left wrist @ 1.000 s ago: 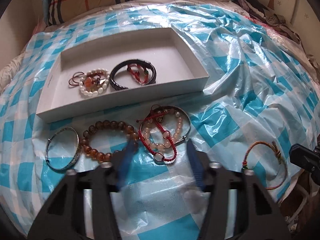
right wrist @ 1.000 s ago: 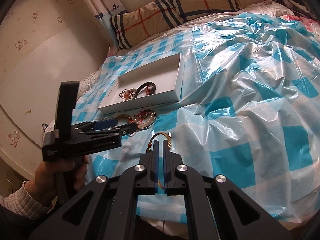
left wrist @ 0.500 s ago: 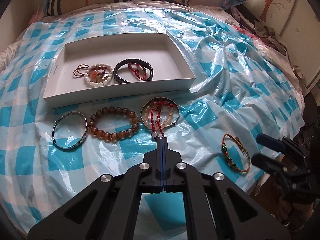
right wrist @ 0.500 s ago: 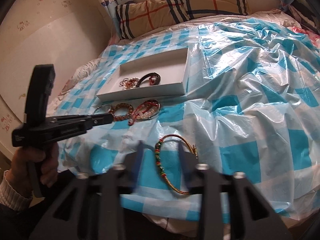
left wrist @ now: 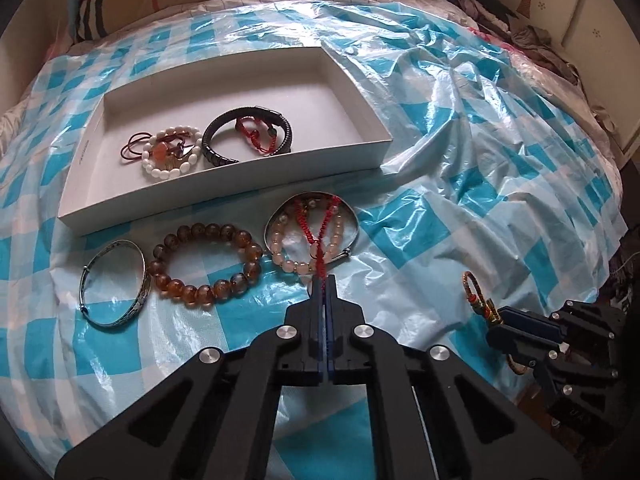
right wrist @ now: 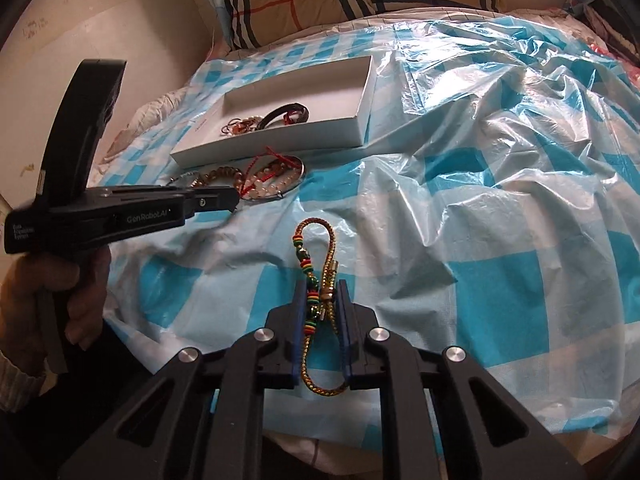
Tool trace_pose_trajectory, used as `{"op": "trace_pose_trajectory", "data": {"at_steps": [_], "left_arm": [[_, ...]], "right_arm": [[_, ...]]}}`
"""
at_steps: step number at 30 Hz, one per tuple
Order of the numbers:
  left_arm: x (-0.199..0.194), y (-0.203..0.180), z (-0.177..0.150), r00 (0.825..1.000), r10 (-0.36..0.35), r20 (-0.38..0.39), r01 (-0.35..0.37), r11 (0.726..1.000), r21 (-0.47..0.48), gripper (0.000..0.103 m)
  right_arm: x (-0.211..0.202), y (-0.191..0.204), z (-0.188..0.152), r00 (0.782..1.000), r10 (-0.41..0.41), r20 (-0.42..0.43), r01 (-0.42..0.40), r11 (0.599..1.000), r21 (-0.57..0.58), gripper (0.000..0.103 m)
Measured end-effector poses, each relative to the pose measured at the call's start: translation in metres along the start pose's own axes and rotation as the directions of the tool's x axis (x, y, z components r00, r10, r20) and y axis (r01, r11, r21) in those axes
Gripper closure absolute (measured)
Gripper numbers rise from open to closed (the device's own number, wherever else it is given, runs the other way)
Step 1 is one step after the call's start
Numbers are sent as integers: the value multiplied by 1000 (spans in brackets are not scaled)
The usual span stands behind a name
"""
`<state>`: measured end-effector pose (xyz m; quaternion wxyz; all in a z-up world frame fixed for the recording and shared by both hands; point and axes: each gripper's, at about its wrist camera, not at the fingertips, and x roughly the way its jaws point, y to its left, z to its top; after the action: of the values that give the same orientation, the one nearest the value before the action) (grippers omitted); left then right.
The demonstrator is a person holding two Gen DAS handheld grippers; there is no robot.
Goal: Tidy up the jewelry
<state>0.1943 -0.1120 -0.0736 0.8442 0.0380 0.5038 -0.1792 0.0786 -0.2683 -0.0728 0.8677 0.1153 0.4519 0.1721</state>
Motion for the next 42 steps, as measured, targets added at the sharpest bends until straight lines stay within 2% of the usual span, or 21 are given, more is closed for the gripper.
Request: {"op": "trace_pose_trajectory", "data": {"at_steps": [7,12,16,18,22,23,25,26,27,30,32,33,34,35,39,42], "left_arm": [[-67,9,-16,991,-82,106,88,995,-50,103],[-119,12,-30,977,-83,199,97,993,-61,103],[-155,14,-41,965,-60,256,79,995,-62,103],[-166,14,-46,963,-44,267,60,997,-51,103],[-153,13,-51,978,-61,200,67,997,-24,102],[-144,12,-51,982,-62,178,66,998,-14,100],[-120,9,-51,989,-43,142,46,999,-13,84],[-104,8,-49,992,-29,119,30,999,-10,64],[-91,7,-47,994,-11,105,12,1000,-7,51],[-52,-1,-44,999,42,32,-43,999,16,46],[-32,-6,-43,994,105,3,-105,993,48,43],[-23,-6,-43,994,108,-34,-106,993,47,49],[-20,-3,-43,996,73,-48,-72,997,34,63],[-19,-1,-43,996,69,-53,-67,997,28,91],[-28,-2,-48,998,40,-42,-37,997,68,94],[-55,4,-54,1000,-9,12,8,1000,19,94]], "right_arm": [[-37,6,7,985,151,88,-158,984,80,88],[-58,27,13,957,248,152,-263,961,83,88],[-75,51,15,939,285,195,-298,953,45,88],[-81,61,15,937,285,204,-296,955,25,88],[-88,69,12,938,277,208,-286,958,16,88],[-90,69,11,939,274,210,-283,959,17,88],[-91,68,9,940,270,211,-281,959,26,88],[-90,67,9,941,266,208,-278,960,32,88],[-89,65,8,943,262,205,-275,961,36,88],[-84,62,10,947,256,195,-268,962,40,88],[-81,61,11,948,257,187,-269,962,43,88],[-79,60,11,948,258,184,-271,962,44,88],[-77,60,11,948,261,182,-273,961,46,88],[-76,59,11,948,264,180,-276,960,48,88],[-76,63,10,945,275,179,-287,957,44,88],[-82,67,9,942,279,189,-289,957,32,88]]}}
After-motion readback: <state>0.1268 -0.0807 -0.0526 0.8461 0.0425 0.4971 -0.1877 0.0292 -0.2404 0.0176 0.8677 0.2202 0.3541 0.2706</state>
